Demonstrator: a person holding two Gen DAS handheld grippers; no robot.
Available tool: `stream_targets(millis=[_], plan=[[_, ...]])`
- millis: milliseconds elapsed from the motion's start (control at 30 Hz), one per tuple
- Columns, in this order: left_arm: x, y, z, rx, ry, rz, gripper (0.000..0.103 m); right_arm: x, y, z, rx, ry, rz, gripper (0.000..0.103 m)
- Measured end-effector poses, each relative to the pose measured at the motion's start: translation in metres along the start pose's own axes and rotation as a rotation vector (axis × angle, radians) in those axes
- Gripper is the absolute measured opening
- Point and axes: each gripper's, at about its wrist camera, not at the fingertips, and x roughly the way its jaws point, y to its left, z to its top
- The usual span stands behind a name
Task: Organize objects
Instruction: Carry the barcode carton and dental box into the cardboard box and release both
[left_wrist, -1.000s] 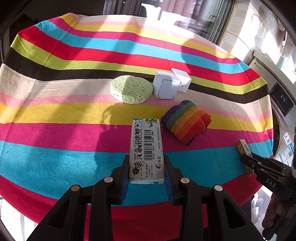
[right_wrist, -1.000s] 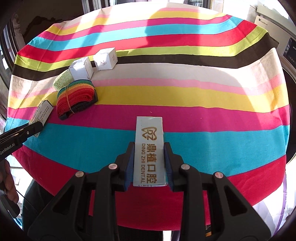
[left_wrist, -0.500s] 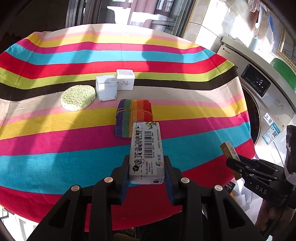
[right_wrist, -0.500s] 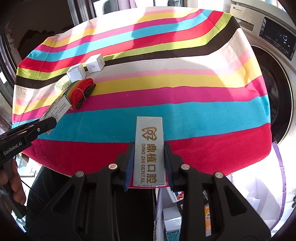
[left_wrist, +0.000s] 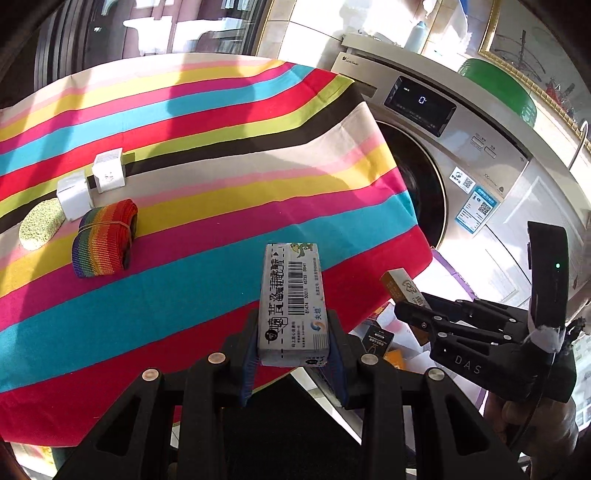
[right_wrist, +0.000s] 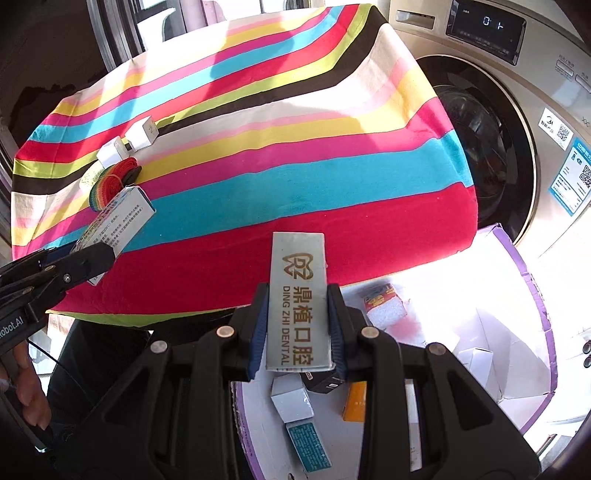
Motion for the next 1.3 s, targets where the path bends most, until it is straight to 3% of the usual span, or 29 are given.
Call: stream_targets(millis=[367,667,833,900,967,1000,1300], plan=[[0.021,-0.067,-0.008,0.152,0.067,-0.089,0.034,-0.012,-0.052,-0.018,0.099,0.008,-0.116,0.034],[0.031,-0.088,-0.015,0.205,0.098,-0.161,0.035,-0.018,-0.078,-0.026,0.164,0.012,-0.161,0.035],[0.035,-0.093,-0.017,0.205,0.107,-0.184,0.047,-0.019,-0.08,-0.026,0.178,0.008,-0.159,0.036],[0.034,-0.09,-0.017,0.191,0.106,-0.181,0.048,-0.019,-0.078,-0.024,0.177,0.007,-0.157,0.042],[0.033,-0.085,-0.016,0.177,0.102,-0.173,0.05,-0.019,-0.075,-0.023,0.177,0.006,-0.159,0.063],[0.032,-0.082,-0.016,0.169,0.099,-0.166,0.051,-0.018,-0.074,-0.022,0.177,0.003,-0.16,0.066],[0.025,-0.056,-0.012,0.097,0.076,-0.124,0.052,-0.017,-0.051,-0.013,0.125,-0.004,-0.156,0.068]])
